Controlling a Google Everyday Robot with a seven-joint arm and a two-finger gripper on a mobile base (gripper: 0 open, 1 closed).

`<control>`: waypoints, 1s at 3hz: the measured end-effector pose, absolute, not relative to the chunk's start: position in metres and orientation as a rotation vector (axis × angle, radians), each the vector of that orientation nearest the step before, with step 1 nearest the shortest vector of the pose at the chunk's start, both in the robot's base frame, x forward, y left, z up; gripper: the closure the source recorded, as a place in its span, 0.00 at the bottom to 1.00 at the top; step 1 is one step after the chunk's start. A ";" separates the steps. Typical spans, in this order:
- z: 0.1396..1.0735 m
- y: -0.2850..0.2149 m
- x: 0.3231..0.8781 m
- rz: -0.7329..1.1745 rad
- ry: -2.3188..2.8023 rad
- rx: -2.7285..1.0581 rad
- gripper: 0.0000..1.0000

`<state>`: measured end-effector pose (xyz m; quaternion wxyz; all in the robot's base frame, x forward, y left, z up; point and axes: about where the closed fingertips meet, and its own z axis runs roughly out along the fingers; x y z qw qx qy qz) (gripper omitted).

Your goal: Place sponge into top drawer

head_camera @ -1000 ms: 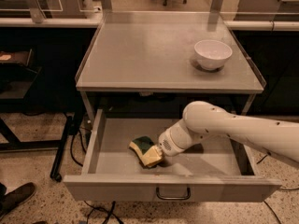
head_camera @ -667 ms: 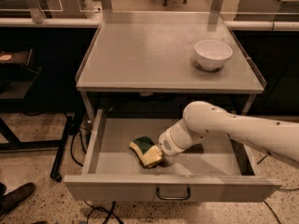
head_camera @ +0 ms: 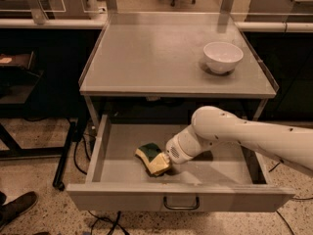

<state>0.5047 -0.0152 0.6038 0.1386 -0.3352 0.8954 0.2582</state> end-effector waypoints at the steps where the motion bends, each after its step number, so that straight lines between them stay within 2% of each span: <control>1: 0.604 -0.015 0.505 0.747 2.589 -0.969 0.11; 2: 0.604 -0.015 0.505 0.747 2.589 -0.970 0.00; 3: 0.604 -0.015 0.505 0.747 2.589 -0.970 0.00</control>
Offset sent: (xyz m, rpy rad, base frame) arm 0.0000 0.0000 0.0000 0.0000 0.0000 0.0000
